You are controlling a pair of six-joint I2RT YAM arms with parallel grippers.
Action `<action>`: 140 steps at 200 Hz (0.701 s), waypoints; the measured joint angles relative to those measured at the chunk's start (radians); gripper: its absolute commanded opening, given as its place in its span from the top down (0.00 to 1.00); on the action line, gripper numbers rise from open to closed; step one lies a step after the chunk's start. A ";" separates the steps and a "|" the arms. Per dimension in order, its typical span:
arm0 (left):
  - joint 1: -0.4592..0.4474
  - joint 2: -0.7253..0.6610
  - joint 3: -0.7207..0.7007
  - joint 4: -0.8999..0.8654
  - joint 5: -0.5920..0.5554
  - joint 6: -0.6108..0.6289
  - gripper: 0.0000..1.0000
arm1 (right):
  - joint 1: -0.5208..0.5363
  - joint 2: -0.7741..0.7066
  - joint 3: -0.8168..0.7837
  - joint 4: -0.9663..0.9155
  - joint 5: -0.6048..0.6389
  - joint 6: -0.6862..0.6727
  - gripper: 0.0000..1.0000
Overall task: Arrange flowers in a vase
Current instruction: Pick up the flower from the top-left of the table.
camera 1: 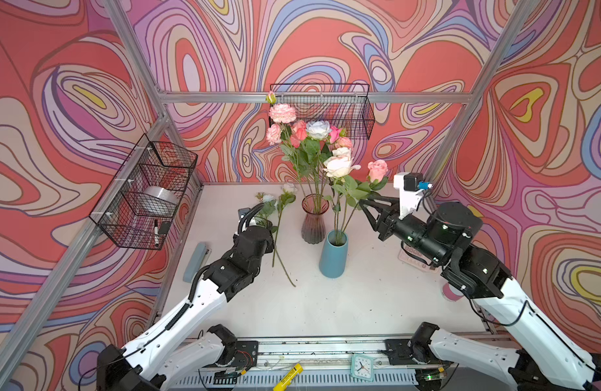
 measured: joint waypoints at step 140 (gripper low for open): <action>0.211 0.754 0.285 -0.130 0.408 -0.092 0.57 | 0.000 -0.258 -0.550 -0.130 0.391 0.253 0.65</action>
